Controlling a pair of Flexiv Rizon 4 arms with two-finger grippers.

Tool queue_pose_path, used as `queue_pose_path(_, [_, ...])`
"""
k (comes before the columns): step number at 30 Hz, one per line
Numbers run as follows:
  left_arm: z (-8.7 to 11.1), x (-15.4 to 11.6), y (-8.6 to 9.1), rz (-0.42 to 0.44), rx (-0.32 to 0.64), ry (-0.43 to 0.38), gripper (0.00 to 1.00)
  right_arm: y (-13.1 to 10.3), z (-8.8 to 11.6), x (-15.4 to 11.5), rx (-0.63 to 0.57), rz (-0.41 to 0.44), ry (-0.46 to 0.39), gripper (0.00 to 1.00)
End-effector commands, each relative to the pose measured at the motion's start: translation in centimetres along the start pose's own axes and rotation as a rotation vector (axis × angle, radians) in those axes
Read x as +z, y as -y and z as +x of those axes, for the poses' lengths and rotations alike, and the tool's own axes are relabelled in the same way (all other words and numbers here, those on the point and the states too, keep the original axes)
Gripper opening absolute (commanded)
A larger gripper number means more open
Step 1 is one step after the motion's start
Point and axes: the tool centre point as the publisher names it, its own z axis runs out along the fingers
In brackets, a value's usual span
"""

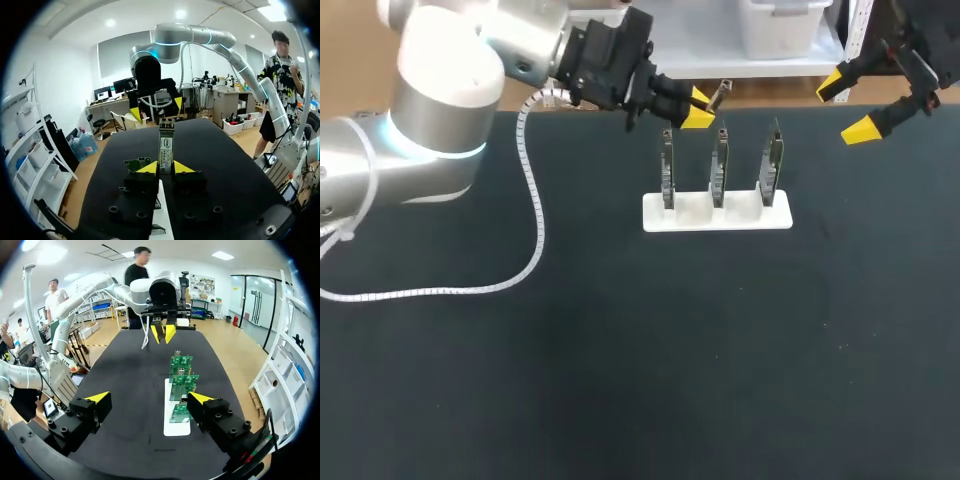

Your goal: Pick up the optical module with the left hand, and insert it into the network port with the right hand.

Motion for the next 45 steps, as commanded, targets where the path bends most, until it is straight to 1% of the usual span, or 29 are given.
queue_pose_path(1, [-0.2, 0.1, 0.3, 0.003, 0.007, -0.006, 0.00, -0.1, 0.0, 0.0, 0.000, 0.002, 0.000, 1.00])
queue_pose_path(5, [-0.3, 0.2, 0.8, 0.002, 0.015, -0.012, 0.00, -0.1, 0.0, 0.0, 0.000, 0.002, 0.000, 1.00])
queue_pose_path(40, [-0.3, 0.2, 0.8, 0.002, 0.015, -0.012, 0.00, -0.1, 0.0, 0.0, 0.000, 0.002, 0.000, 1.00])
queue_pose_path(42, [-0.7, 0.5, 1.0, -0.019, 0.023, 0.030, 0.00, -0.1, 0.0, 0.0, 0.000, 0.002, 0.000, 1.00])
queue_pose_path(43, [-0.9, 0.5, 1.1, -0.024, 0.024, 0.031, 0.00, -0.1, 0.0, 0.0, 0.000, 0.002, 0.000, 1.00])
queue_pose_path(45, [-1.4, 0.4, 1.2, -0.040, 0.030, 0.060, 0.00, -0.1, 0.0, 0.0, 0.000, 0.002, 0.000, 1.00])
